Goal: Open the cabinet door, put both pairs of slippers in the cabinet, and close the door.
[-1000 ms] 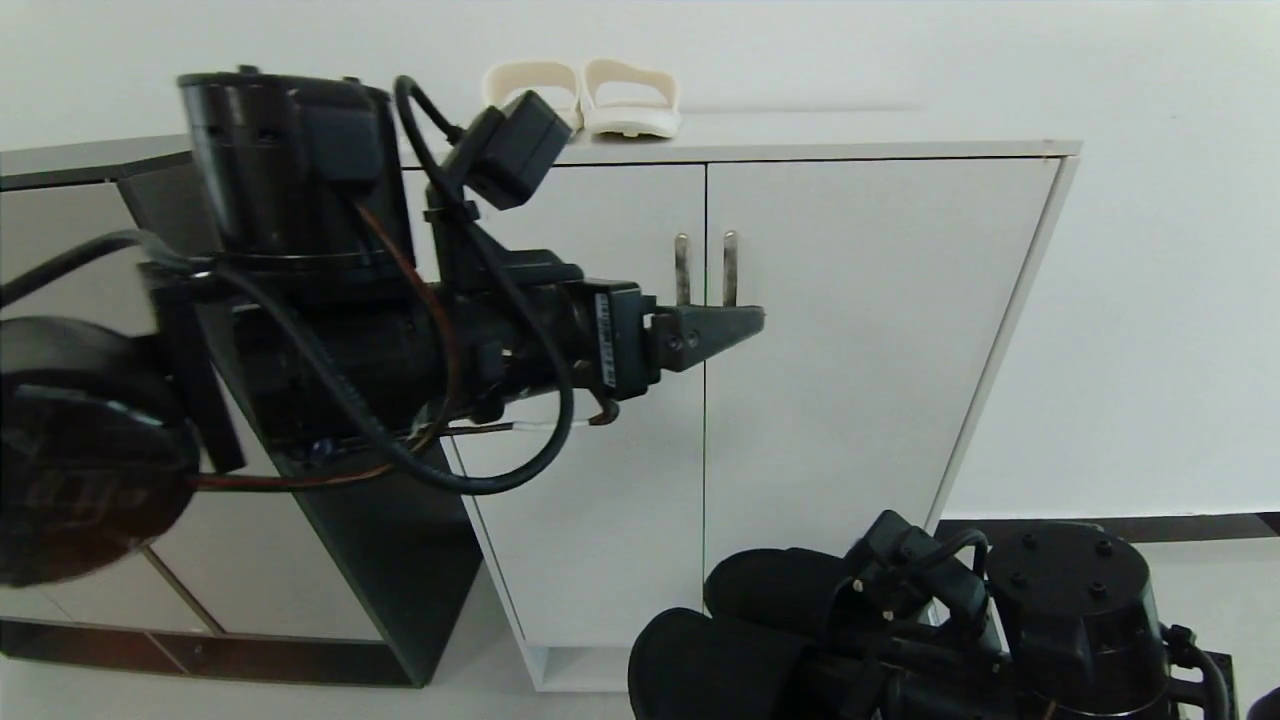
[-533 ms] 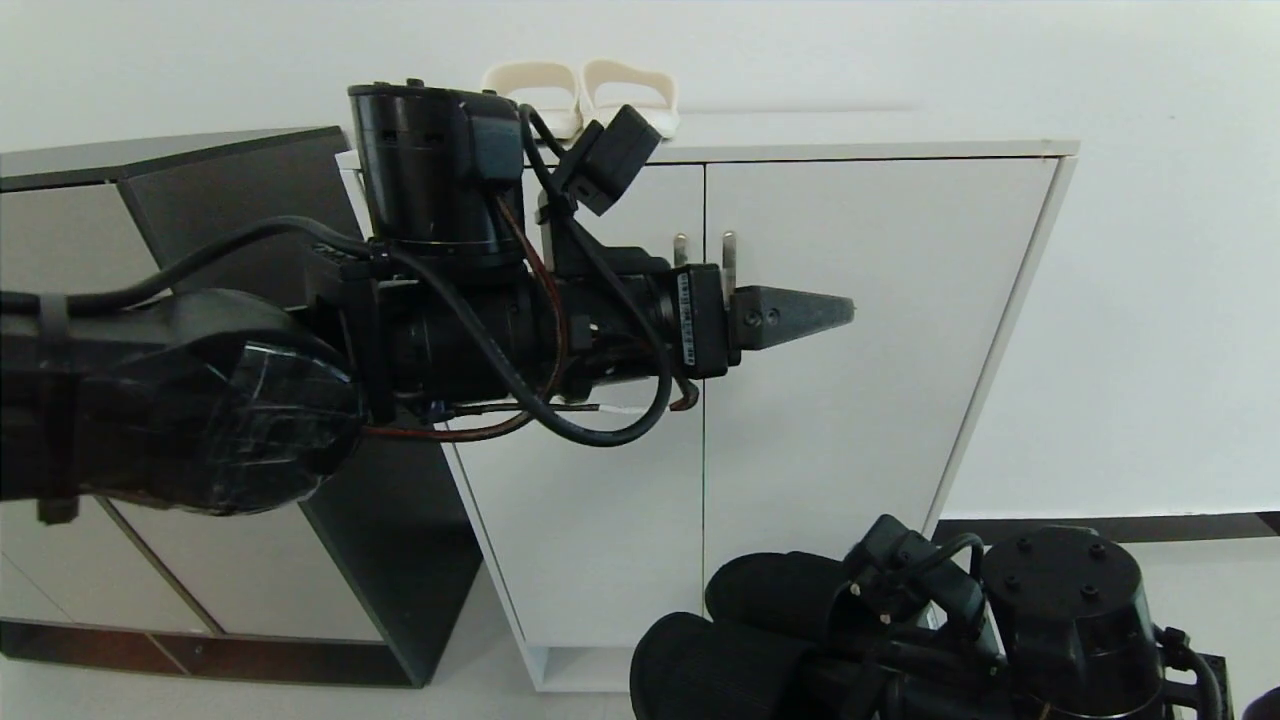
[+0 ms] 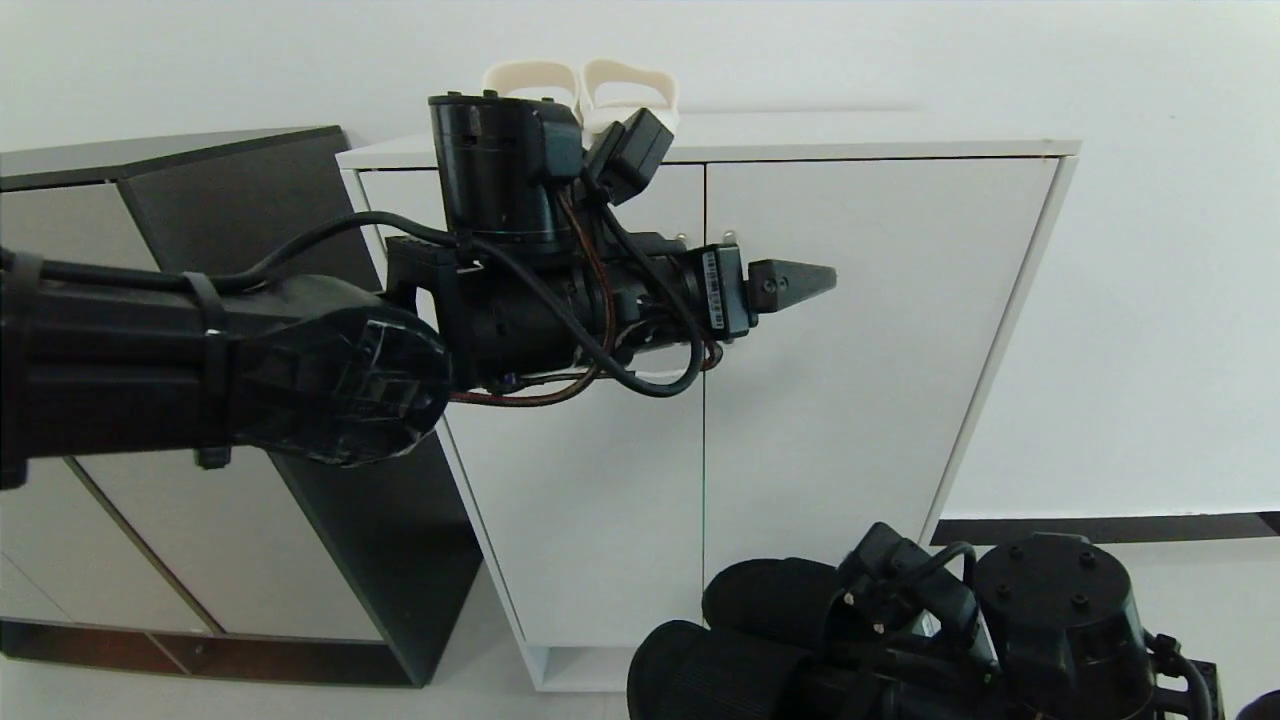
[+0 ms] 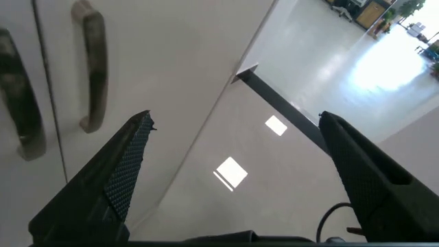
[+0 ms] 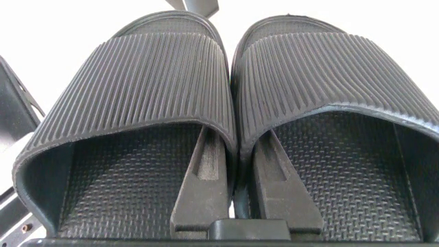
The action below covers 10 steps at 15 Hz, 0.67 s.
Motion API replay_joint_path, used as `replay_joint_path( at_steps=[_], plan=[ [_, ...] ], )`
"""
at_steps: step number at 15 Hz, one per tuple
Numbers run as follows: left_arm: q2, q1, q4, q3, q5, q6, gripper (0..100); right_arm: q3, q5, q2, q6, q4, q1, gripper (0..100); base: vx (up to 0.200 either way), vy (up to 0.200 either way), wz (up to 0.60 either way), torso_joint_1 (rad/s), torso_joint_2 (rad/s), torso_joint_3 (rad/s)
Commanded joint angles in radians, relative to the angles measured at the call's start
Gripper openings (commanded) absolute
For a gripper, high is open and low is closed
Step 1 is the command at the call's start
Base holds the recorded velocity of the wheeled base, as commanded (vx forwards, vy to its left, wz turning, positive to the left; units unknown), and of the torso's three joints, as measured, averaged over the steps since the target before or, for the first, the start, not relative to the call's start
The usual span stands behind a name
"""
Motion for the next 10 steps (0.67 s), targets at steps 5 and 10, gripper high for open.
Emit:
replay_joint_path(
  at_steps=[5, 10],
  plan=[
    [0.042, 0.044, -0.002, -0.029, 0.022, 0.021, 100, 0.007, 0.000, 0.009, 0.000, -0.001, 0.000, 0, 0.000, 0.000, 0.00, 0.000, 0.00, 0.000],
    [0.100, 0.058, -0.002, -0.079, 0.028, 0.020, 100, 0.008, 0.000, 0.021, 0.000, -0.003, 0.000, 0, 0.000, 0.000, 0.00, 0.000, 0.00, 0.000]
  ],
)
